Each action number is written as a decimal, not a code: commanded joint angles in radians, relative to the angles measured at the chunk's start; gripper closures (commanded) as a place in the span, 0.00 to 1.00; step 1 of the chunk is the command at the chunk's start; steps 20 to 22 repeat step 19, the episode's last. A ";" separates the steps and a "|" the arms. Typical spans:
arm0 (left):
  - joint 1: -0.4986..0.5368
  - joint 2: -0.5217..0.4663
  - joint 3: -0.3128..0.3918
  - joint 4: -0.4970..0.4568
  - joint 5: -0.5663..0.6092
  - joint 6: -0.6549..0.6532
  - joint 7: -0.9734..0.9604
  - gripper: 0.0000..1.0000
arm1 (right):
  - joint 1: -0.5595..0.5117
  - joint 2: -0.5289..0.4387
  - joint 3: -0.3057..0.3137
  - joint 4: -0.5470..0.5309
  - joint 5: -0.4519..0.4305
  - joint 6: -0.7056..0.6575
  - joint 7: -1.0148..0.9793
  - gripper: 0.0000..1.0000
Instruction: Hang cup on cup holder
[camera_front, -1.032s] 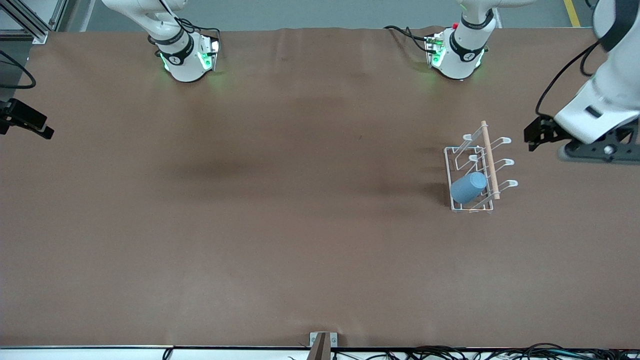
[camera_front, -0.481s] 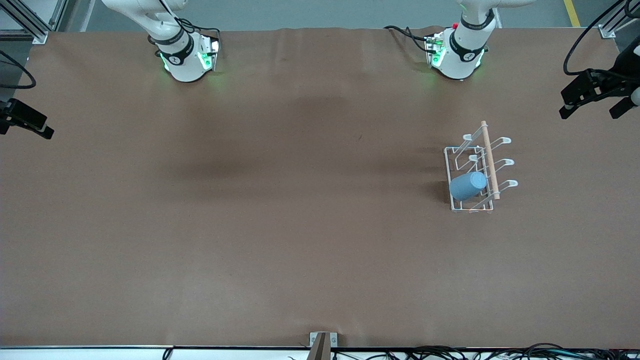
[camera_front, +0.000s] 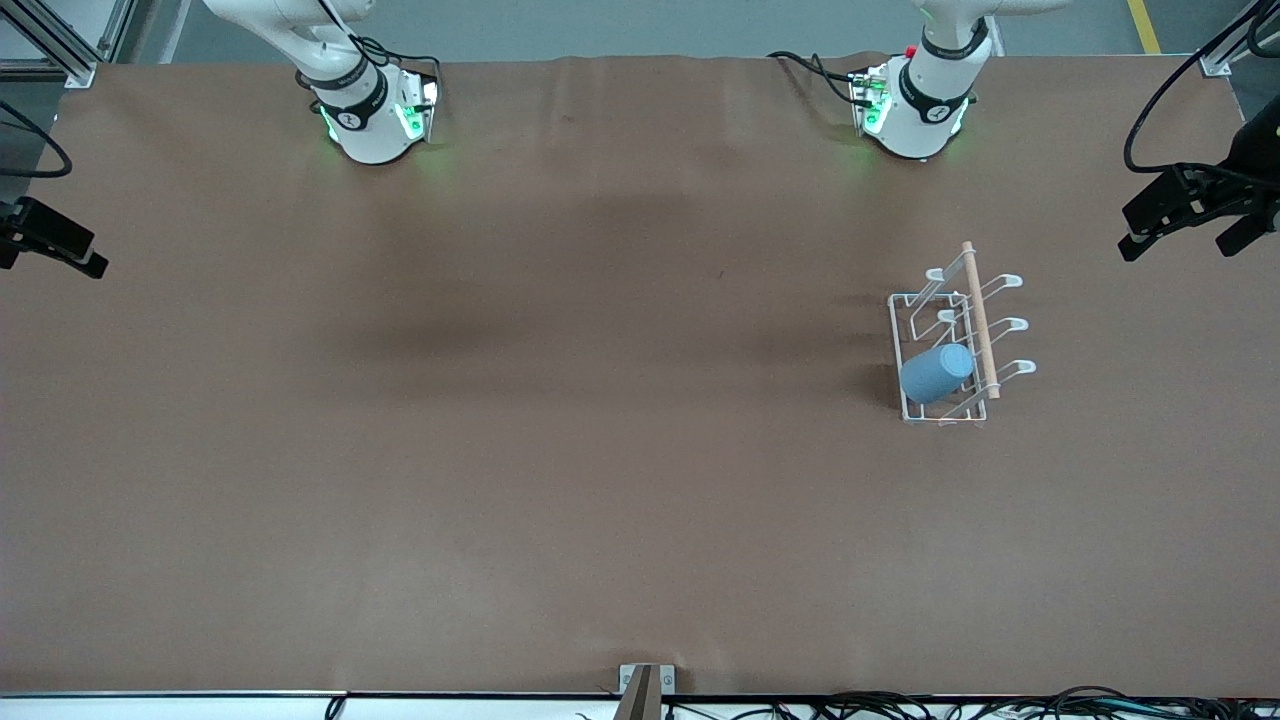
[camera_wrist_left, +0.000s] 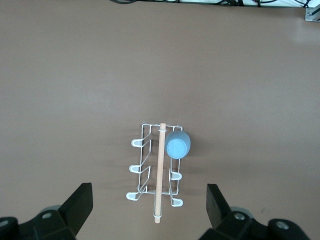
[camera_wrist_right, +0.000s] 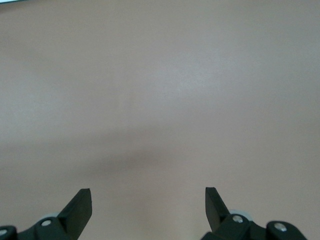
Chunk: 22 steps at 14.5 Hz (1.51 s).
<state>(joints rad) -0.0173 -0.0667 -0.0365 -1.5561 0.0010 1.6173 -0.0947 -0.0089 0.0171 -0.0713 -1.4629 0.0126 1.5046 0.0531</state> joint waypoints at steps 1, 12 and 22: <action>-0.003 0.031 0.003 0.062 -0.015 -0.085 -0.011 0.00 | -0.011 0.003 0.013 0.012 -0.014 -0.009 -0.006 0.00; -0.006 0.059 0.001 0.054 -0.007 -0.106 0.050 0.00 | -0.013 0.003 0.012 0.012 -0.010 -0.009 -0.006 0.00; -0.009 0.067 -0.002 0.056 -0.012 -0.105 0.032 0.00 | -0.014 0.003 0.012 0.012 -0.010 -0.009 -0.006 0.00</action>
